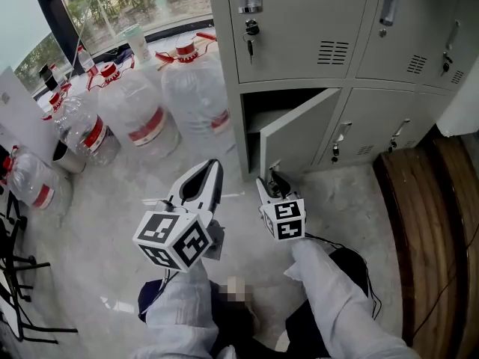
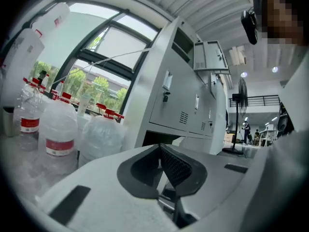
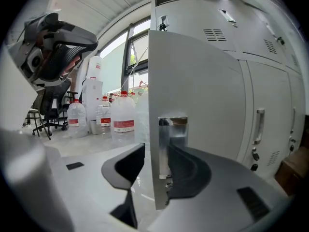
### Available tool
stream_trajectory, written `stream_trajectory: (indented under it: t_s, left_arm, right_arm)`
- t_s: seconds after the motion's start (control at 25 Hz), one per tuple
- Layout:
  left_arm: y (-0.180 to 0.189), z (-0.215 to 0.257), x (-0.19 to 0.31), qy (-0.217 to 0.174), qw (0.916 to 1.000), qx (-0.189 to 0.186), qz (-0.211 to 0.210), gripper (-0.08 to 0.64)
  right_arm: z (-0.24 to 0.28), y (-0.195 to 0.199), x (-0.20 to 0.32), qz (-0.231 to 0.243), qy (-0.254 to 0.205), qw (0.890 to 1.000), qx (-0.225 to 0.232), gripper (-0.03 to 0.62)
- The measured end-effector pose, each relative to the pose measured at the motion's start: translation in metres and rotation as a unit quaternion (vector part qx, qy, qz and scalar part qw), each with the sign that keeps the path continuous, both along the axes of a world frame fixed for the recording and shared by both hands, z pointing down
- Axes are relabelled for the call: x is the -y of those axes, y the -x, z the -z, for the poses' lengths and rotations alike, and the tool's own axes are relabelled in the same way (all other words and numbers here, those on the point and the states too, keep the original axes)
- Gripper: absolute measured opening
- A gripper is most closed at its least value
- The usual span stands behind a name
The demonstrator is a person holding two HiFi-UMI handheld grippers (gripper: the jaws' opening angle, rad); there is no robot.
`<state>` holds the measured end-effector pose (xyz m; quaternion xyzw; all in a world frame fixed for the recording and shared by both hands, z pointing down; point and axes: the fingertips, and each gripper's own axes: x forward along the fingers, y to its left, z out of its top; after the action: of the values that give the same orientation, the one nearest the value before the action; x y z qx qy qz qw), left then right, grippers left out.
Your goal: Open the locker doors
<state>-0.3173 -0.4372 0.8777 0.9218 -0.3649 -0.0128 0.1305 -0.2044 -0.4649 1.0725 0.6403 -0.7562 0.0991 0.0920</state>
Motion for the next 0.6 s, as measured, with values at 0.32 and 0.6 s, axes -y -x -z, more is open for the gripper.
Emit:
stream_trajectory:
  t_s: [0.32, 0.6]
  left_arm:
    - [0.012, 0.010, -0.030, 0.010, 0.9998, -0.010, 0.014, 0.015]
    - [0.006, 0.025, -0.026, -0.016, 0.9996, -0.012, 0.021, 0.015]
  right_arm:
    - [-0.001, -0.013, -0.023, 0.032, 0.015, 0.999, -0.006, 0.114]
    - [0.000, -0.023, -0.046, 0.082, 0.013, 0.997, -0.009, 0.112]
